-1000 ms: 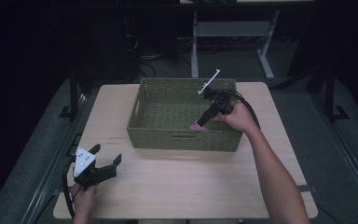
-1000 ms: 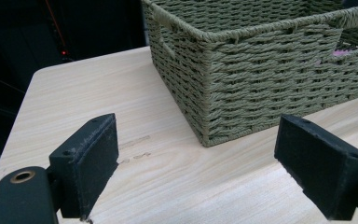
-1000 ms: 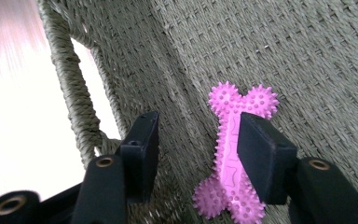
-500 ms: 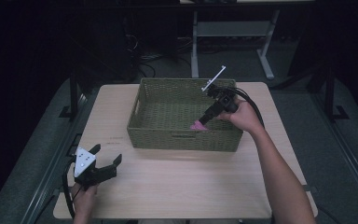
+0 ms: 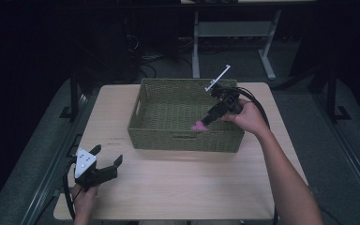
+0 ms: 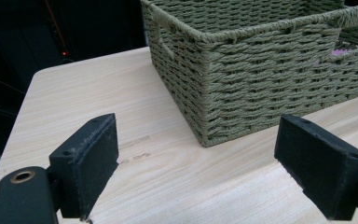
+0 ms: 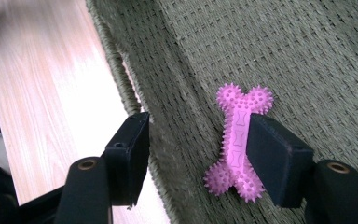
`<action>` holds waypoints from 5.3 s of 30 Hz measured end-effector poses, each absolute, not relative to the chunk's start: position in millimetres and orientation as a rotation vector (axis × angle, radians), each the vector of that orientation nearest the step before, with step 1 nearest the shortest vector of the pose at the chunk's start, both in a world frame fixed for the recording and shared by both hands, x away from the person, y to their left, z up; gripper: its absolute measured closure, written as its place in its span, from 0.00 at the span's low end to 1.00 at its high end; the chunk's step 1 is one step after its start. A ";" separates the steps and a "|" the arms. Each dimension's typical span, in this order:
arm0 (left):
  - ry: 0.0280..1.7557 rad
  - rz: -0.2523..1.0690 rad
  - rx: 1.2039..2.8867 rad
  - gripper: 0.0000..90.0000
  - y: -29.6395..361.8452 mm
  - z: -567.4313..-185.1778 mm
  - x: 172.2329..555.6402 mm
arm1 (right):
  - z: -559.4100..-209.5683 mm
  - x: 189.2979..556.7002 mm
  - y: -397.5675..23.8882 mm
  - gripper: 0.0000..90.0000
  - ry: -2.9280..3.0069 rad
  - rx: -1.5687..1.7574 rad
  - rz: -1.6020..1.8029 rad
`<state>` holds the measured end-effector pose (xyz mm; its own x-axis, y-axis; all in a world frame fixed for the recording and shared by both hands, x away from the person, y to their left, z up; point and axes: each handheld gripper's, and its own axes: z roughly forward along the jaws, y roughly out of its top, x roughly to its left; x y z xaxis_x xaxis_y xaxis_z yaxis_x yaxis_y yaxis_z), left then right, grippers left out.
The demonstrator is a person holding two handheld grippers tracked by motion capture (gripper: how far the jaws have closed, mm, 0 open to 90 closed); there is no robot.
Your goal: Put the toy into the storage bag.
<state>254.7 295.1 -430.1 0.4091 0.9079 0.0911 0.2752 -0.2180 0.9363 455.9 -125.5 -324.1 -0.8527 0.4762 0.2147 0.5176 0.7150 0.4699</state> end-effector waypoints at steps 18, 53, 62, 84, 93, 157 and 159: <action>1.038 0.844 1.727 0.14 293.6 -430.2 254.7 | -306.2 434.8 -120.9 0.42 -2.878 -0.748 -0.863; 1.035 0.847 1.731 0.14 292.9 -430.0 254.5 | -297.0 400.9 -132.4 0.42 -2.895 -0.714 -0.919; 1.036 0.847 1.732 0.14 292.8 -430.1 254.6 | -301.4 396.8 -135.7 0.41 -2.892 -0.722 -0.916; 1.037 0.845 1.731 0.14 292.7 -430.2 254.8 | -316.9 380.1 -138.4 0.40 -2.872 -0.703 -0.936; 1.036 0.845 1.733 0.14 292.2 -430.1 254.7 | -324.0 369.2 -141.5 0.40 -2.870 -0.700 -0.948; 1.040 0.847 1.734 0.14 291.4 -430.8 254.5 | -411.2 293.2 -220.7 0.34 -2.822 -0.903 -0.971; 1.042 0.846 1.733 0.14 291.8 -431.0 254.8 | -415.6 289.4 -225.0 0.34 -2.814 -0.914 -0.978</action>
